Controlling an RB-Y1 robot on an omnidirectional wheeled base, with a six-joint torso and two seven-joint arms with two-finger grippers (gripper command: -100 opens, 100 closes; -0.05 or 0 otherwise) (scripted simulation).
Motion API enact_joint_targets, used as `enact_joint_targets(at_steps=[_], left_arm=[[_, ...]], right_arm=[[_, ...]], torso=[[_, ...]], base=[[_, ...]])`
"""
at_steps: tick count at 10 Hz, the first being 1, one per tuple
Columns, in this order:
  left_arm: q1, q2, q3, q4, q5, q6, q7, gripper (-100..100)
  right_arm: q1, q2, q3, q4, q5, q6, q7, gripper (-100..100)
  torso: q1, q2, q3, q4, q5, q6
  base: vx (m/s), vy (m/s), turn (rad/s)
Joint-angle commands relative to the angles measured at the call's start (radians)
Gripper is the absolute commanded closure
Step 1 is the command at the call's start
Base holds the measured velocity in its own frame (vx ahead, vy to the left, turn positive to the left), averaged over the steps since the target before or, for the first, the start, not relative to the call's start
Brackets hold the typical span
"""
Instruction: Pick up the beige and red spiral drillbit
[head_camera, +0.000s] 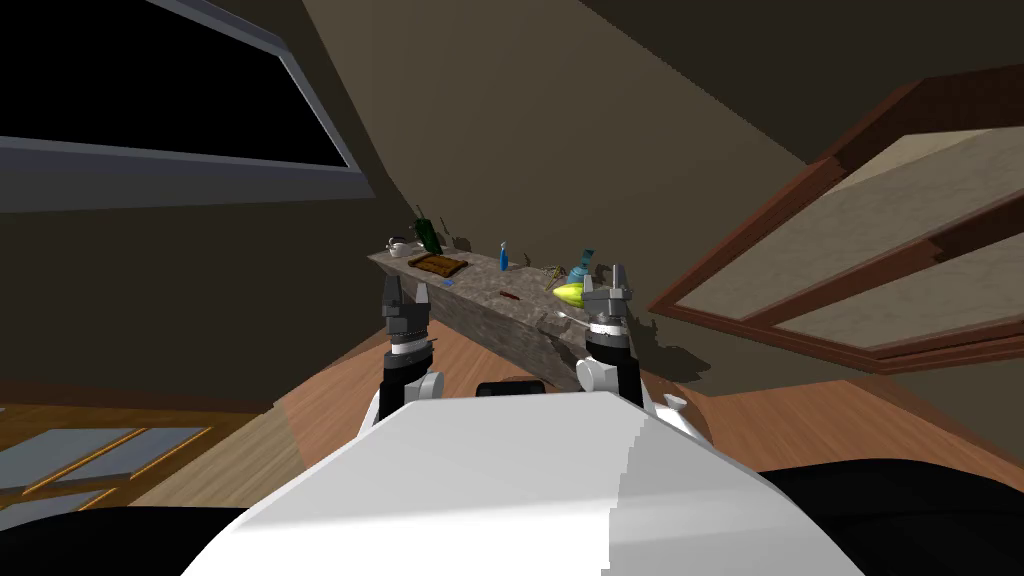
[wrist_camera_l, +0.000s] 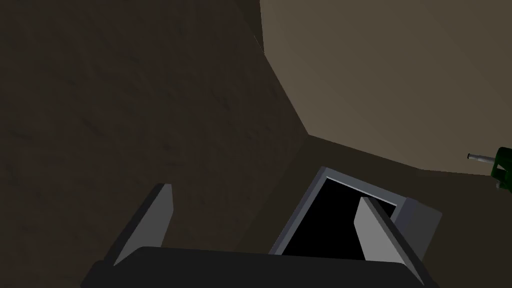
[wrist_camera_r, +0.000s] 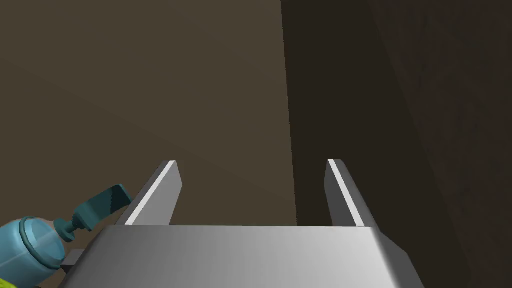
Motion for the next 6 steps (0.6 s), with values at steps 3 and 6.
enact_joint_targets(at_steps=[3, 6], left_arm=[[0.0, 0.0, 0.0, 0.0, 0.0, 0.0, 0.0, 0], [0.0, 0.0, 0.0, 0.0, 0.0, 0.0, 0.0, 0]], right_arm=[[0.027, -0.082, -0.019, 0.021, 0.026, 0.022, 0.052, -100], [0.069, -0.16, -0.045, 0.045, 0.065, 0.05, 0.114, -100]], torso=[[0.001, 0.003, 0.002, 0.001, 0.0, 0.0], [0.003, 0.004, 0.002, 0.001, 0.001, 0.0]], base=[[-0.054, 0.025, 0.101], [-0.057, 0.049, 0.141]])
